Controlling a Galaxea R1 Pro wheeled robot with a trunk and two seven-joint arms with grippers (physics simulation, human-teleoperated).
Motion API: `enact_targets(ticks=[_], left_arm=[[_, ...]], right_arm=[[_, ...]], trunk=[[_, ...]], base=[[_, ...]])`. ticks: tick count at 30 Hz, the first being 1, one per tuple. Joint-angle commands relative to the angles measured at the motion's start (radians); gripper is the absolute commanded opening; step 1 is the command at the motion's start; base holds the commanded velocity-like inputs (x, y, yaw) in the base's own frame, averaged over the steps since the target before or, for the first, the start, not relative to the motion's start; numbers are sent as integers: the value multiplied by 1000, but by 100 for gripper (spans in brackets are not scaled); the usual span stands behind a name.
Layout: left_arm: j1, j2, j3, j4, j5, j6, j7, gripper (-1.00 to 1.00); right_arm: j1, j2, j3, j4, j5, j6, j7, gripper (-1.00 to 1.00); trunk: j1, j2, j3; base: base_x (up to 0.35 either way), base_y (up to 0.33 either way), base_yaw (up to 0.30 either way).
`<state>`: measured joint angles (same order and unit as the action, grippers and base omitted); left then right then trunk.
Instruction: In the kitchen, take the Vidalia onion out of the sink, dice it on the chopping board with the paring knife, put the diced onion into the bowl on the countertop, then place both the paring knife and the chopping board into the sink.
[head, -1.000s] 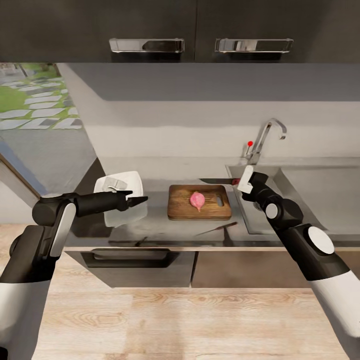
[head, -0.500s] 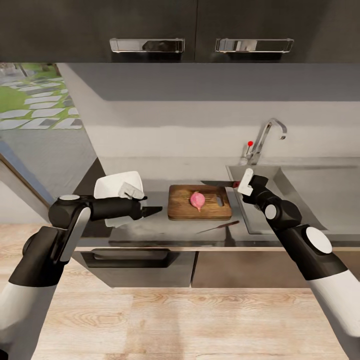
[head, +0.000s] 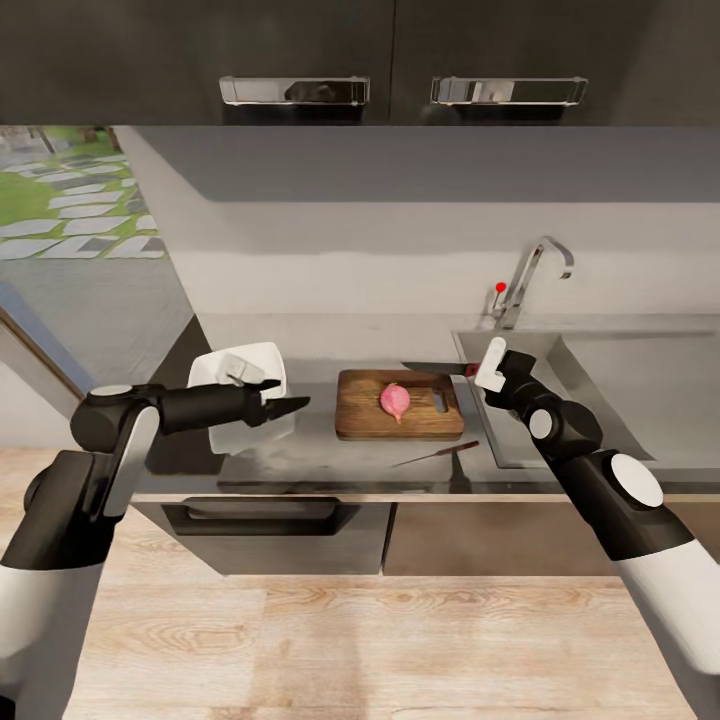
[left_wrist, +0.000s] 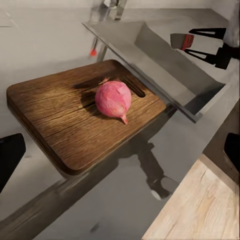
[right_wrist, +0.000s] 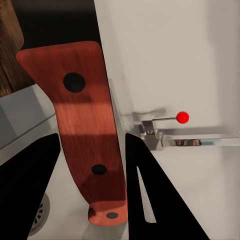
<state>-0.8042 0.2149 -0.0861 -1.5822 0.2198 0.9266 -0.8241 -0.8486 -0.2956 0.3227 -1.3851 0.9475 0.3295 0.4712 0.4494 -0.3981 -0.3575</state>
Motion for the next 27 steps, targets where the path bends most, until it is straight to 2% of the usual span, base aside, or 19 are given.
enact_targets(ticks=[1, 7, 9, 13, 17, 18, 19, 21, 27], left_arm=[[-1, 0, 2, 0, 1, 1, -9, 100], [-1, -3, 49, 1, 1, -52, -42, 100], [0, -2, 59, 7, 1, -122, -45, 100], [-1, -1, 60, 5, 1, -192, -66, 100], [-1, 1, 61, 3, 1, -279, -148, 100], [-1, 2, 60, 2, 1, -359, -195, 100], [-1, 2, 60, 2, 1, -393, -209, 100], [0, 3, 60, 2, 0, -425, -221, 100], [-1, 3, 59, 2, 0, -458, -235, 100]], right_arm=[[-1, -1, 3, -2, 8, 5, 5, -100], [-1, 0, 3, -2, 8, 4, 6, -100], [-1, 0, 3, -2, 8, 4, 6, -100], [-1, 0, 3, -2, 8, 3, 7, -100], [-1, 0, 4, -2, 8, 3, 7, -100], [-1, 0, 5, -2, 8, 3, 7, -100], [-1, 0, 5, -2, 9, 3, 7, -100], [-1, 0, 5, -2, 8, 2, 7, -100], [-1, 0, 6, -2, 8, 0, 9, -100]], trunk=[[1, -2, -2], [1, -2, -2], [1, -2, -2], [1, -2, -2], [1, -2, -2], [1, -2, -2], [1, -2, -2], [1, -2, -2], [1, -2, -2]], base=[[0, 0, 0], [0, 0, 0], [0, 0, 0], [0, 0, 0], [0, 0, 0], [0, 0, 0], [0, 0, 0], [0, 0, 0], [0, 0, 0]])
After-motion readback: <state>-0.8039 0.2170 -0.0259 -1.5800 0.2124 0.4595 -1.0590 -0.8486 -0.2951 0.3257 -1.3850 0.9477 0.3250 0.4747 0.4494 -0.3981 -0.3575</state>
